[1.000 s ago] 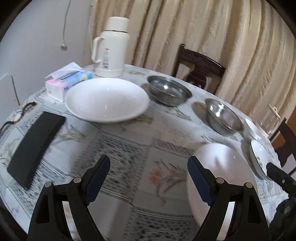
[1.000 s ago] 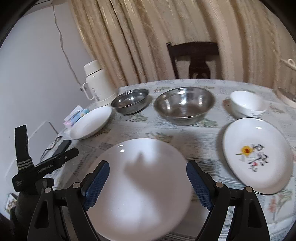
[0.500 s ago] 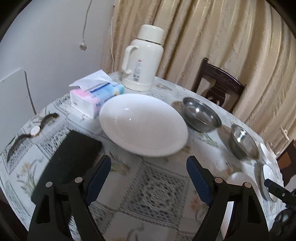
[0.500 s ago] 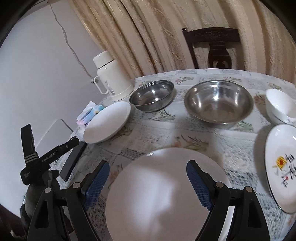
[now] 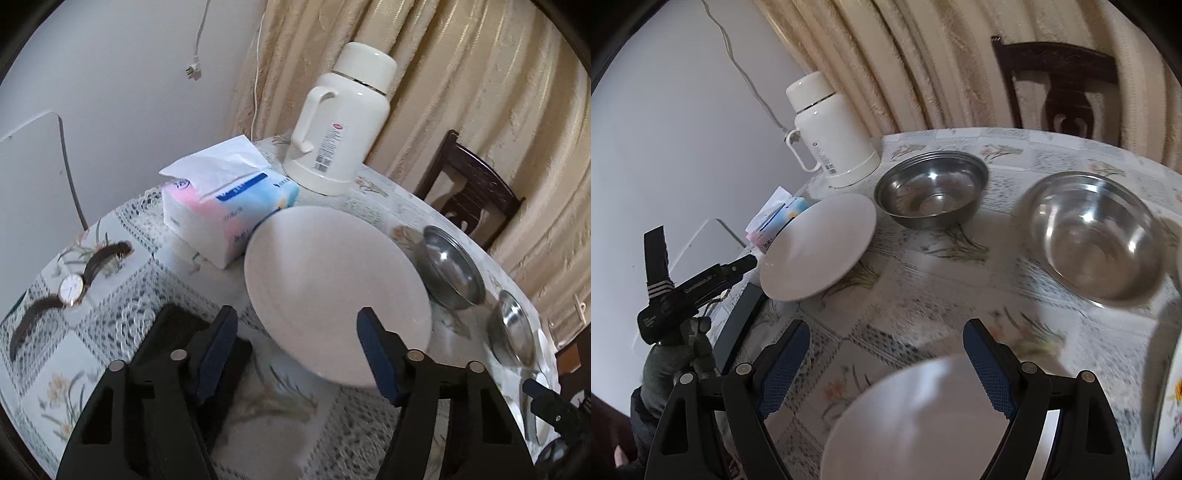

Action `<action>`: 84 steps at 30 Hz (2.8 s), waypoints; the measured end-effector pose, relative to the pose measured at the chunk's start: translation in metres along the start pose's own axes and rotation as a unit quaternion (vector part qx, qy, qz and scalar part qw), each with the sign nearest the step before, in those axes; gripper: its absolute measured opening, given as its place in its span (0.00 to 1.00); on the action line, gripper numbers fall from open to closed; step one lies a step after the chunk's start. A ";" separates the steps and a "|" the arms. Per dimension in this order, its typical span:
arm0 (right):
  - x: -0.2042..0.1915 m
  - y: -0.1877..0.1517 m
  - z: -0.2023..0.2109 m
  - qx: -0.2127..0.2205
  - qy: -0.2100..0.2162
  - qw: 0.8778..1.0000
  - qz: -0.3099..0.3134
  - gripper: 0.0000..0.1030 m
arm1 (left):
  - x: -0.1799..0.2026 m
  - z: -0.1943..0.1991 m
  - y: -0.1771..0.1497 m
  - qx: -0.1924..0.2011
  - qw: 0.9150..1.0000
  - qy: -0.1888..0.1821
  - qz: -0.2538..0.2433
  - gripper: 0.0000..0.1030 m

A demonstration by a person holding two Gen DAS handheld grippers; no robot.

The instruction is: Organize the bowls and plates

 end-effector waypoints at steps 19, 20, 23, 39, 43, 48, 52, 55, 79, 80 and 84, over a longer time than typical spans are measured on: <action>-0.031 0.029 -0.074 -0.078 0.029 0.996 0.015 0.75 | -0.025 -0.059 0.026 -0.033 0.999 0.003 0.014 0.48; -0.032 0.030 -0.078 -0.083 0.032 0.996 0.012 0.73 | -0.026 -0.061 0.026 -0.034 0.999 0.002 0.015 0.48; -0.033 0.031 -0.091 -0.098 0.039 0.994 0.000 0.64 | -0.025 -0.066 0.026 -0.037 0.999 -0.004 0.013 0.48; -0.031 0.039 -0.137 -0.122 0.028 0.992 -0.019 0.45 | -0.027 -0.078 0.024 -0.041 0.999 -0.019 0.004 0.40; -0.032 0.042 -0.150 -0.124 0.024 0.992 -0.021 0.41 | -0.026 -0.083 0.021 -0.046 0.999 -0.022 0.003 0.39; -0.036 0.046 -0.158 -0.122 0.023 0.992 -0.012 0.33 | -0.025 -0.087 0.021 -0.046 0.999 -0.022 0.001 0.39; -0.037 0.046 -0.159 -0.122 0.020 0.992 -0.002 0.32 | -0.024 -0.088 0.022 -0.045 0.999 -0.020 -0.005 0.39; -0.038 0.044 -0.156 -0.118 0.016 0.993 0.010 0.32 | -0.024 -0.088 0.021 -0.044 0.999 -0.018 -0.008 0.39; -0.053 0.026 -0.111 -0.065 0.011 0.993 0.099 0.32 | -0.009 -0.038 0.010 -0.017 0.999 -0.007 -0.026 0.39; -0.054 0.026 -0.106 -0.061 0.013 0.993 0.100 0.32 | -0.007 -0.033 0.009 -0.014 1.000 -0.007 -0.027 0.39; -0.054 0.022 -0.089 -0.044 0.015 0.993 0.106 0.32 | 0.002 -0.018 0.006 -0.005 0.999 -0.010 -0.034 0.39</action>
Point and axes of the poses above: each gripper's, at about its wrist camera, not at the fingertips, and z roughly against the way its jaws point, x to its right, y to its top, the point moved 9 cm from there along -z, roughly the way its jaws point, and after that the axes turned 10 degrees about -z, right-handed, at the moved point
